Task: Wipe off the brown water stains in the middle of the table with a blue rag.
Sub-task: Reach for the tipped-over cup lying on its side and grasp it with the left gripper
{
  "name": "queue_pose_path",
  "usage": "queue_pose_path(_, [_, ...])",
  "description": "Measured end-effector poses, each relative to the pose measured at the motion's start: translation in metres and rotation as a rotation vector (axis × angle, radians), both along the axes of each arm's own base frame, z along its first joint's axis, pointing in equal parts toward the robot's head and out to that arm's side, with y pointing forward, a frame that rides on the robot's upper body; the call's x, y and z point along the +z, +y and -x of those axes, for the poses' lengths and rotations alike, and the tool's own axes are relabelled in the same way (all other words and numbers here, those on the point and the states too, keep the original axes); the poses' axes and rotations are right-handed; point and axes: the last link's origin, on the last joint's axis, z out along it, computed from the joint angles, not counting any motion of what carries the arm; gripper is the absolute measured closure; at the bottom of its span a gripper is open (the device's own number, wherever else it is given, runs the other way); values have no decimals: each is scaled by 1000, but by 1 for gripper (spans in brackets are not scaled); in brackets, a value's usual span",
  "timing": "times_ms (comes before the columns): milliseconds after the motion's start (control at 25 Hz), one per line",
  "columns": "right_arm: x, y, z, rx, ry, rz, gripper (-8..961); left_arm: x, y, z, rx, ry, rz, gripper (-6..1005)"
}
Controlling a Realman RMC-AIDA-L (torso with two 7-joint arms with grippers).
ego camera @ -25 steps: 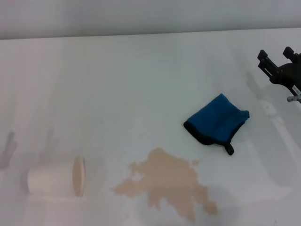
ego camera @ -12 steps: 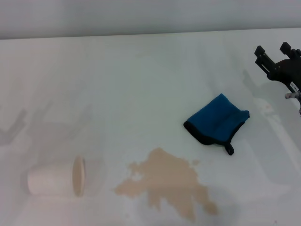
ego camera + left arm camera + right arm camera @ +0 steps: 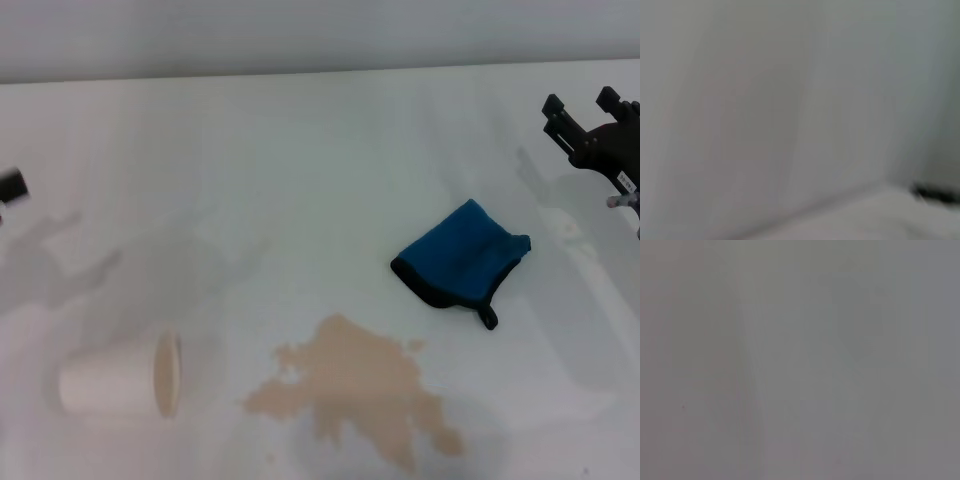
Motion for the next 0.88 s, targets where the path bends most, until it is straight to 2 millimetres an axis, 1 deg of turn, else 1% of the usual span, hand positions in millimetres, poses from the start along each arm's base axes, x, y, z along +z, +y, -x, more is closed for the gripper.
queue_pose_path(120, [1, 1, 0, -1, -2, 0, 145, 10, 9, -11, -54, 143, 123, 116])
queue_pose_path(320, [1, 1, -1, -3, -5, 0, 145, 20, 23, -30, -133, 279, 249, 115])
queue_pose_path(440, [2, 2, -2, -7, -7, -1, 145, 25, 36, -47, -169, 365, 323, 115])
queue_pose_path(640, [6, 5, -3, -16, -18, -8, 145, 21, 51, -74, -217, 471, 447, 115])
queue_pose_path(680, [6, 5, -4, -19, -20, -8, 145, 15, 54, -84, -229, 539, 534, 115])
queue_pose_path(720, [6, 6, -4, -23, -21, -8, 145, 15, 54, -84, -229, 539, 534, 115])
queue_pose_path(840, [6, 6, -5, -31, -19, -10, 144, 5, 55, -98, -236, 645, 657, 114])
queue_pose_path(880, [6, 6, -5, -31, -19, -10, 144, 4, 55, -101, -235, 671, 675, 114])
